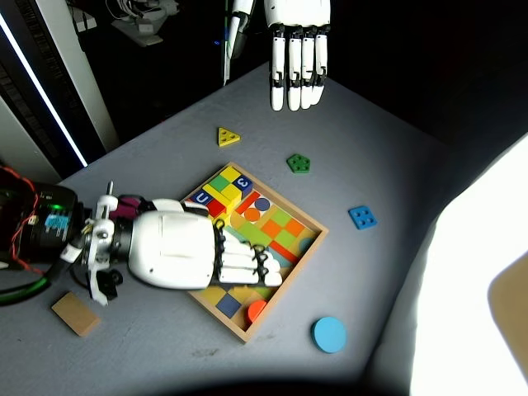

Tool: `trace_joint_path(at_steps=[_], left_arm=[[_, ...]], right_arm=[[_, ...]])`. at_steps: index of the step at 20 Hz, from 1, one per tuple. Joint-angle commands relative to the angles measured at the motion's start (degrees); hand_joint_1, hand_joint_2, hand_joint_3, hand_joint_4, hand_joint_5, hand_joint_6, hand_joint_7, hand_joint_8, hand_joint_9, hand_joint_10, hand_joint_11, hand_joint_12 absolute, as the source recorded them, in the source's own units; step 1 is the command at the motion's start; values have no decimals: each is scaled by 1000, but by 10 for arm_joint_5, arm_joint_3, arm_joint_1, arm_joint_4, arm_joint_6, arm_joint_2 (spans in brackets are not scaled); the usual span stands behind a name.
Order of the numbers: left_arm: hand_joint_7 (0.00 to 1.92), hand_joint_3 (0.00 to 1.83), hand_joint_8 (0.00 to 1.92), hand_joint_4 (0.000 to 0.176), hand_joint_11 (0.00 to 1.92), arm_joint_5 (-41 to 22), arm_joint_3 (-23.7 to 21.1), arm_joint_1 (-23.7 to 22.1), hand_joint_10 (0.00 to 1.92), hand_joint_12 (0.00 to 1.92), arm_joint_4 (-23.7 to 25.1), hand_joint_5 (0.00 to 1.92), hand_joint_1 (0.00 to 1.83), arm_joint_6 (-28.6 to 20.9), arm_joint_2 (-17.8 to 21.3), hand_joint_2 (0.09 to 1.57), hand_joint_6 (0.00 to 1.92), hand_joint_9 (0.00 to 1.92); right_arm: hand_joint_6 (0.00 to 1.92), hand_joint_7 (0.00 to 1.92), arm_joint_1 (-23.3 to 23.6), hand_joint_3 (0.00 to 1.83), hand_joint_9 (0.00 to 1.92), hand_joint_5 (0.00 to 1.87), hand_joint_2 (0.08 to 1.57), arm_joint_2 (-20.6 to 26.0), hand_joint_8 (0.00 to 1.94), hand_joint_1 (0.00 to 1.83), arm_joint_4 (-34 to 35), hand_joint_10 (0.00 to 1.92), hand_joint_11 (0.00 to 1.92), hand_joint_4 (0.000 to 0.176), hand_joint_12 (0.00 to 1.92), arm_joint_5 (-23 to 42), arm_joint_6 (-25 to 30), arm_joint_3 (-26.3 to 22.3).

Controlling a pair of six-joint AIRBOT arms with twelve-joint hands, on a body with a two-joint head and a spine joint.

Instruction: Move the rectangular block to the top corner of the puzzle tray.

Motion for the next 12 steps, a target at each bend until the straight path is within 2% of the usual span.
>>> trace_joint_path(at_steps=[1,2,5,7,10,12], left_arm=[[120,3,1,35,0,47,-1,-5,1,588,5,160,116,-2,0,1286,1,145],[120,3,1,37,0,47,0,-5,0,574,5,159,98,-2,0,1287,0,141],[119,2,0,34,0,47,0,-5,0,595,5,151,119,-2,0,1287,1,139],[133,0,3,38,0,47,0,-5,4,605,5,164,140,-2,0,1278,3,154],[138,0,3,31,0,47,1,-5,2,585,5,168,150,-2,-1,1279,3,153],[134,0,1,40,0,47,1,-5,1,588,5,166,124,-2,-1,1279,1,153]], right_arm=[[204,144,-5,4,0,650,1160,1,14,0,-17,0,0,0,0,43,9,5],[208,153,-9,4,0,660,1160,0,17,0,-46,0,0,0,0,56,30,14],[202,136,-13,4,0,646,1161,-6,8,0,-66,0,0,0,0,74,33,29],[205,134,-14,3,0,649,1159,-10,6,0,-69,0,0,0,0,80,34,42],[210,147,-14,4,0,657,1161,-13,10,0,-123,0,0,0,0,95,88,58],[209,133,-14,6,0,653,1166,-14,3,0,-128,0,0,0,0,102,89,63]])
